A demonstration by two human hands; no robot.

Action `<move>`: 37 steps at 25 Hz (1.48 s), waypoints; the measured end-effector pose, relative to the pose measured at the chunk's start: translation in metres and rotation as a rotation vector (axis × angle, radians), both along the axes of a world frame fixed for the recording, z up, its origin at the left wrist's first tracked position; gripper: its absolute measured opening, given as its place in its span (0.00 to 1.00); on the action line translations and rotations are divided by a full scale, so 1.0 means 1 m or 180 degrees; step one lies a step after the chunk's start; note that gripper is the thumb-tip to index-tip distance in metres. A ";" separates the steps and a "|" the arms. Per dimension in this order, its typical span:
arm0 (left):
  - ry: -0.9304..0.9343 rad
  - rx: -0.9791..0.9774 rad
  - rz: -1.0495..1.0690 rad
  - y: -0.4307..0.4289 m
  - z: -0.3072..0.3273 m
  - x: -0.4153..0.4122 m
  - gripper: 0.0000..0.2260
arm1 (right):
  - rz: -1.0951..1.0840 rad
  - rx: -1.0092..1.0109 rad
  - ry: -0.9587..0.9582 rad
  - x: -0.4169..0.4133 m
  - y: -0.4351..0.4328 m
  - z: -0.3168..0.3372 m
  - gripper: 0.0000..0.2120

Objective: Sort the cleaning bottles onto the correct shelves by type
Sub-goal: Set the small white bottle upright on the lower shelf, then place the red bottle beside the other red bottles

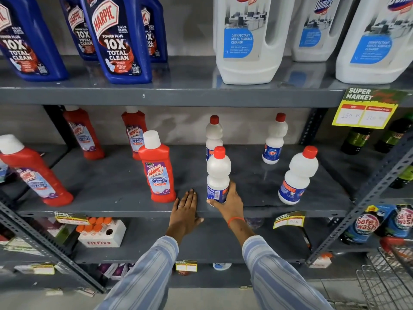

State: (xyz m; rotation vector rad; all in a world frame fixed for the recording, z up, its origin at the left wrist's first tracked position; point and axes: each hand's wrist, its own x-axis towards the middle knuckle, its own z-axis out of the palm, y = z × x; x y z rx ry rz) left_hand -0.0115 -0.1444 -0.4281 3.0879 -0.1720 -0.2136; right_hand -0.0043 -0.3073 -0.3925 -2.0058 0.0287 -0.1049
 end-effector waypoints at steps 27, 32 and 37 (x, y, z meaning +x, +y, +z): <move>-0.0796 -0.0211 0.0165 0.298 0.000 -0.036 0.55 | 0.0323 0.0508 0.0393 0.007 0.211 0.009 0.39; -0.0608 -0.0196 0.0123 0.316 -0.008 -0.031 0.45 | 0.0566 0.0489 0.0315 -0.004 0.279 0.011 0.34; -0.0606 -0.0096 0.0151 0.316 -0.010 -0.031 0.42 | 0.0529 0.0486 0.0299 -0.002 0.296 0.010 0.37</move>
